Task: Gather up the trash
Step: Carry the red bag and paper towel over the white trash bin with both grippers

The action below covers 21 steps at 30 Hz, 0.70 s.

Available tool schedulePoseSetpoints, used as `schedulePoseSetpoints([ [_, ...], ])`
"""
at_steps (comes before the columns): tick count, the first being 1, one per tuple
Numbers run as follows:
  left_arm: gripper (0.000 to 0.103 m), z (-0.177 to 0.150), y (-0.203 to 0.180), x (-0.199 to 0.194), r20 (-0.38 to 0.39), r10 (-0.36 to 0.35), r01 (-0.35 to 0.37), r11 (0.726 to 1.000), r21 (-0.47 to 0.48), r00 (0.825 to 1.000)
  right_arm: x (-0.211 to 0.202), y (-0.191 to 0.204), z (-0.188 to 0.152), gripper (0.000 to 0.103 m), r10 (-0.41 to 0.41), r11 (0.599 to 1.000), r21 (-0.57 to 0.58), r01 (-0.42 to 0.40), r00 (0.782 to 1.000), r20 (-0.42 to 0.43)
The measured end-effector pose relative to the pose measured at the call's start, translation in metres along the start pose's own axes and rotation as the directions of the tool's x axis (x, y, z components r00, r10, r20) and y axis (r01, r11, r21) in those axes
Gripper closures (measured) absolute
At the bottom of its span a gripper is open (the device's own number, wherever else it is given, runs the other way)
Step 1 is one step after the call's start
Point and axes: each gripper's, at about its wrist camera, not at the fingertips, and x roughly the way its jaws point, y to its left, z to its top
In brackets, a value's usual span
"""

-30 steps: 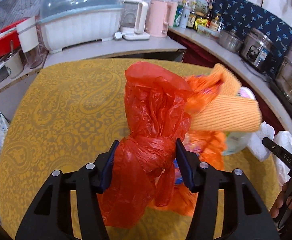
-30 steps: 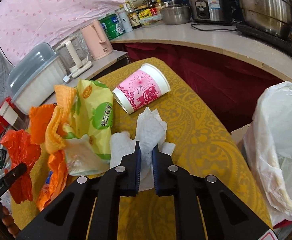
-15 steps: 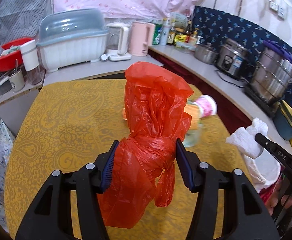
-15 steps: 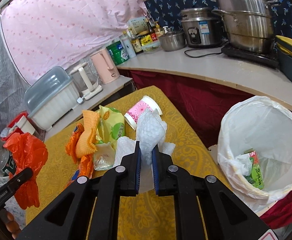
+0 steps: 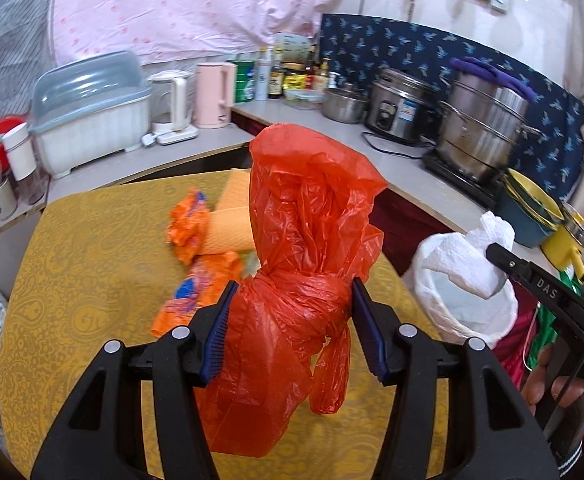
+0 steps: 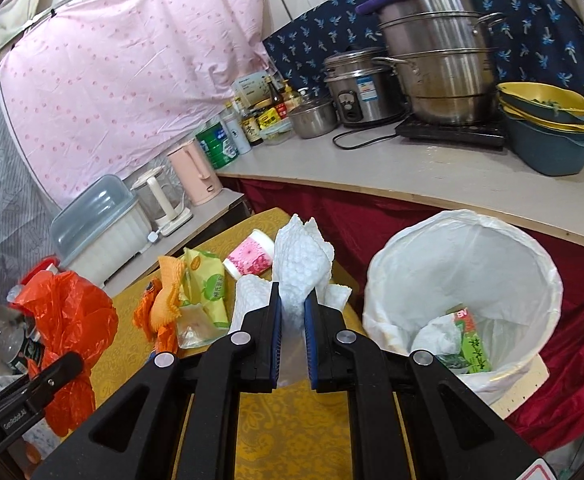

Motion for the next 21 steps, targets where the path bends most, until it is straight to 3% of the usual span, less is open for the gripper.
schedulePoseSetpoints([
  [21, 0.051, -0.009, -0.124, 0.017, -0.05, -0.149, 0.155, 0.975, 0.161, 0.988, -0.047, -0.11, 0.002, 0.093, -0.126, 0.983, 0.143, 0.117, 0.991, 0.055],
])
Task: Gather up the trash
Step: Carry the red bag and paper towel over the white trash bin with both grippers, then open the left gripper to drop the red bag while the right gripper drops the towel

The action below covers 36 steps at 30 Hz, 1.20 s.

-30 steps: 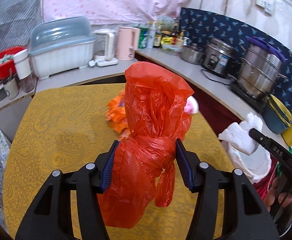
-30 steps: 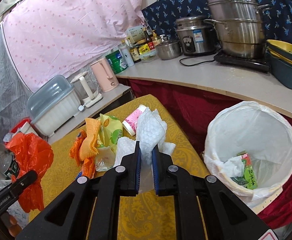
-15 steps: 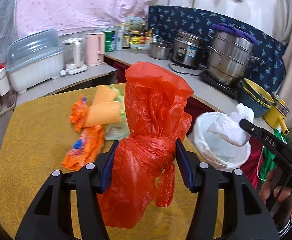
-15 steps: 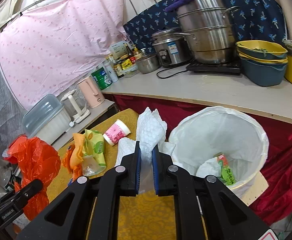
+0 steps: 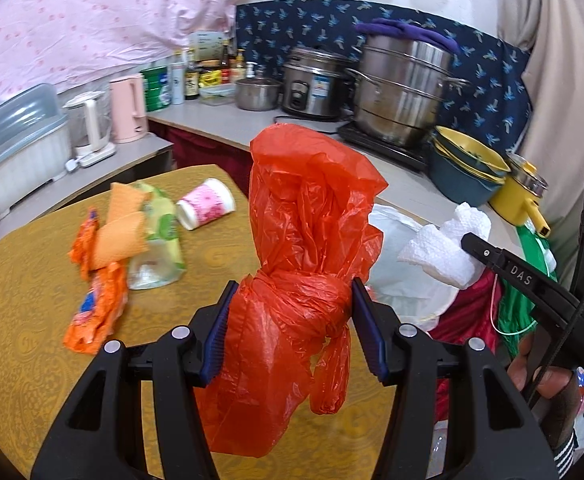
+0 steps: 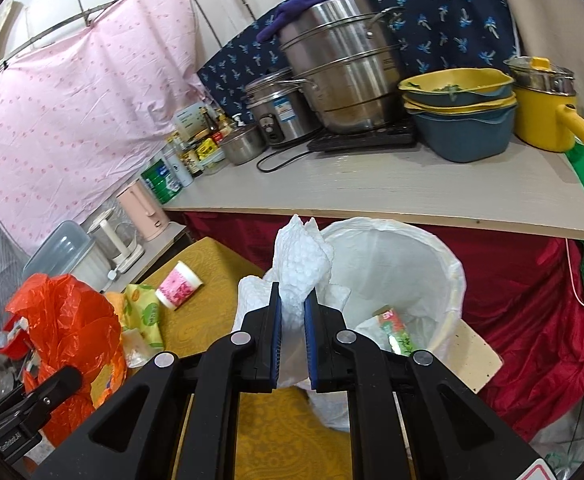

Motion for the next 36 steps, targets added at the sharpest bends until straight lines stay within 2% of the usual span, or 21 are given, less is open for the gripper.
schedulePoseSetpoints([
  [9, 0.051, 0.009, -0.053, 0.031, -0.028, -0.074, 0.076, 0.994, 0.075, 0.997, -0.002, -0.043, 0.006, 0.093, -0.044, 0.998, 0.054, 0.043, 0.999, 0.014],
  [17, 0.051, 0.016, -0.092, 0.072, -0.08, -0.132, 0.14, 0.985, 0.103, 0.988, 0.0, -0.079, 0.008, 0.093, -0.088, 0.991, 0.103, 0.086, 0.996, 0.016],
  [23, 0.05, 0.019, -0.112, 0.104, -0.125, -0.153, 0.166, 0.98, 0.107, 0.98, 0.009, -0.1, 0.007, 0.093, -0.118, 0.984, 0.132, 0.117, 0.993, 0.002],
  [29, 0.048, 0.023, -0.123, 0.128, -0.128, -0.157, 0.171, 0.979, 0.109, 0.979, 0.024, -0.111, 0.009, 0.093, -0.13, 0.981, 0.141, 0.13, 0.991, -0.016],
  [31, 0.045, 0.027, -0.124, 0.137, -0.135, -0.159, 0.174, 0.98, 0.101, 0.978, 0.031, -0.11, 0.01, 0.093, -0.128, 0.982, 0.14, 0.13, 0.992, -0.022],
  [33, 0.036, 0.032, -0.119, 0.142, -0.133, -0.151, 0.162, 0.983, 0.082, 0.98, 0.035, -0.108, 0.012, 0.093, -0.126, 0.982, 0.137, 0.128, 0.992, -0.022],
  [36, 0.031, 0.036, -0.109, 0.143, -0.122, -0.143, 0.15, 0.987, 0.049, 0.982, 0.042, -0.104, 0.015, 0.093, -0.118, 0.984, 0.13, 0.119, 0.993, -0.022],
])
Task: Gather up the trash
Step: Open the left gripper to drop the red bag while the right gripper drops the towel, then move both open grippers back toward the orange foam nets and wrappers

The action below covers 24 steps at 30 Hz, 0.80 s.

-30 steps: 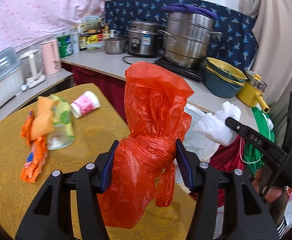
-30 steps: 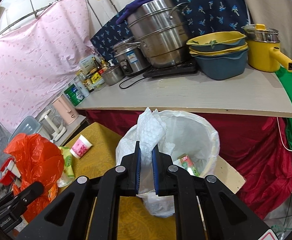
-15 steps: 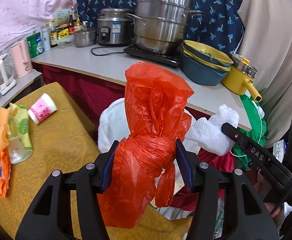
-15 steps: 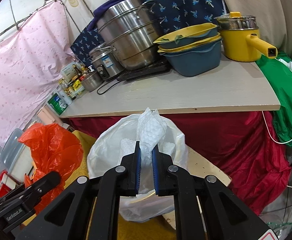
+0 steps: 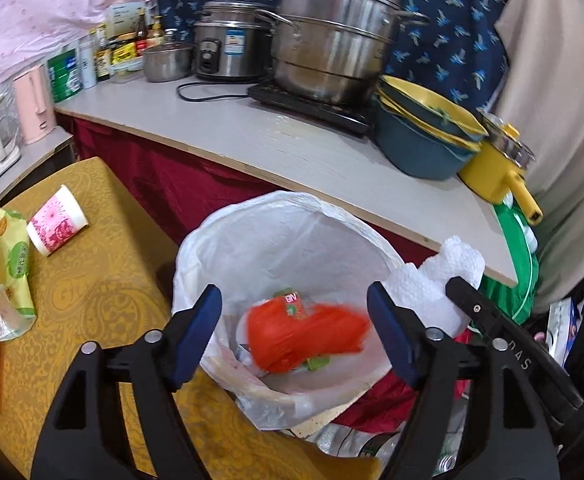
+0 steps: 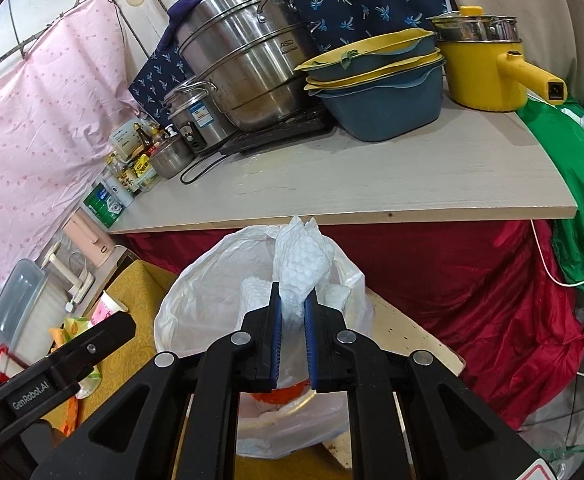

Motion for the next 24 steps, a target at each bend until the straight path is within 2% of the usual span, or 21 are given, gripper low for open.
schedulePoseSetpoints([
  [4, 0.031, -0.001, 0.02, -0.002, -0.001, 0.029, -0.029, 0.999, -0.037, 1.0, 0.009, 0.011, 0.002, 0.092, 0.019, 1.0, -0.017, -0.019, 1.0, -0.01],
  [7, 0.031, -0.003, 0.035, -0.005, -0.002, 0.052, -0.052, 0.997, -0.065, 0.999, 0.016, 0.021, 0.002, 0.085, 0.03, 0.999, -0.026, -0.03, 0.999, -0.013],
  [11, 0.03, -0.006, 0.051, -0.012, -0.001, 0.073, -0.073, 0.993, -0.096, 0.997, 0.017, 0.034, 0.003, 0.067, 0.051, 0.998, -0.033, -0.051, 0.999, -0.002],
  [16, 0.029, -0.01, 0.064, -0.023, 0.009, 0.089, -0.088, 0.989, -0.119, 0.996, 0.012, 0.047, 0.003, 0.066, 0.063, 0.997, -0.047, -0.063, 0.998, 0.004],
  [20, 0.027, -0.014, 0.073, -0.033, 0.017, 0.1, -0.097, 0.986, -0.135, 0.995, 0.006, 0.055, 0.001, 0.06, 0.067, 0.996, -0.053, -0.067, 0.998, 0.01],
  [24, 0.022, -0.02, 0.084, -0.047, 0.031, 0.118, -0.112, 0.982, -0.153, 0.993, 0.001, 0.064, -0.004, 0.057, 0.071, 0.996, -0.061, -0.07, 0.997, 0.008],
])
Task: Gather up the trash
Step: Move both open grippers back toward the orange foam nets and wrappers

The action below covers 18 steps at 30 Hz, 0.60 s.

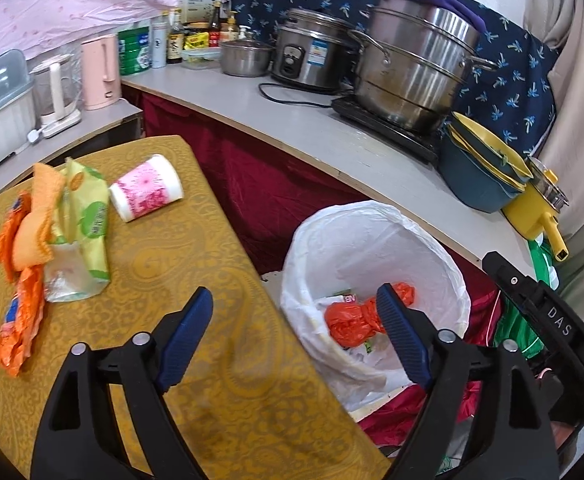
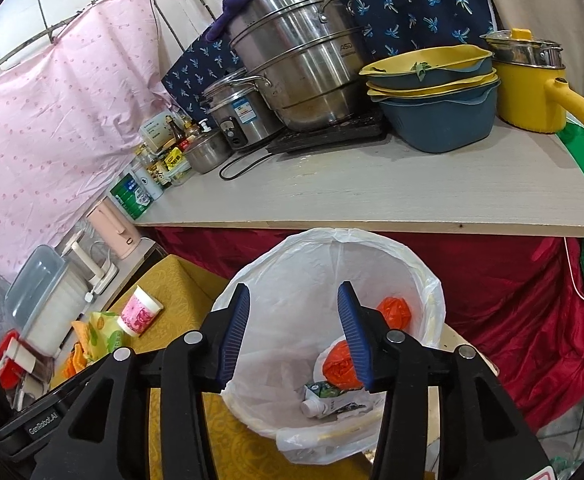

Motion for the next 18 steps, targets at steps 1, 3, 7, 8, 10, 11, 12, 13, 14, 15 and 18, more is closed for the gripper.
schedulePoseSetpoints([
  [1, 0.022, -0.001, 0.003, -0.003, 0.003, 0.003, -0.003, 1.0, -0.003, 1.0, -0.001, 0.003, -0.001, 0.057, 0.003, 1.0, -0.002, -0.003, 1.0, -0.002],
  [3, 0.02, -0.003, 0.012, -0.01, 0.011, 0.015, -0.014, 1.0, -0.016, 1.0, -0.003, 0.009, -0.003, 0.055, 0.012, 1.0, -0.008, -0.012, 1.0, -0.005],
  [7, 0.02, -0.008, 0.032, -0.024, 0.023, 0.035, -0.034, 0.998, -0.046, 0.999, -0.009, 0.029, -0.009, 0.053, 0.032, 0.999, -0.039, -0.033, 0.999, -0.01],
  [8, 0.02, -0.009, 0.037, -0.027, 0.026, 0.042, -0.041, 0.998, -0.053, 0.999, -0.009, 0.034, -0.01, 0.052, 0.038, 0.998, -0.045, -0.038, 0.999, -0.011],
  [10, 0.02, -0.012, 0.05, -0.035, 0.031, 0.058, -0.056, 0.996, -0.069, 0.998, -0.011, 0.047, -0.013, 0.051, 0.053, 0.997, -0.061, -0.054, 0.998, -0.015],
  [11, 0.02, -0.013, 0.055, -0.038, 0.033, 0.065, -0.062, 0.995, -0.076, 0.997, -0.012, 0.052, -0.014, 0.051, 0.059, 0.996, -0.068, -0.061, 0.998, -0.017],
  [12, 0.02, -0.015, 0.063, -0.043, 0.036, 0.076, -0.072, 0.993, -0.088, 0.996, -0.013, 0.059, -0.017, 0.051, 0.068, 0.995, -0.078, -0.069, 0.997, -0.021],
  [13, 0.02, -0.016, 0.07, -0.047, 0.039, 0.084, -0.08, 0.992, -0.097, 0.996, -0.013, 0.065, -0.019, 0.051, 0.075, 0.993, -0.085, -0.077, 0.997, -0.025],
  [14, 0.02, -0.018, 0.076, -0.051, 0.041, 0.091, -0.087, 0.99, -0.107, 0.995, -0.013, 0.071, -0.021, 0.051, 0.083, 0.992, -0.093, -0.085, 0.996, -0.03],
  [15, 0.02, -0.02, 0.083, -0.055, 0.044, 0.101, -0.095, 0.988, -0.118, 0.994, -0.013, 0.078, -0.024, 0.051, 0.092, 0.99, -0.102, -0.095, 0.995, -0.035],
  [18, 0.02, -0.025, 0.101, -0.065, 0.048, 0.127, -0.119, 0.982, -0.144, 0.991, -0.012, 0.097, -0.032, 0.051, 0.114, 0.984, -0.129, -0.12, 0.992, -0.054],
])
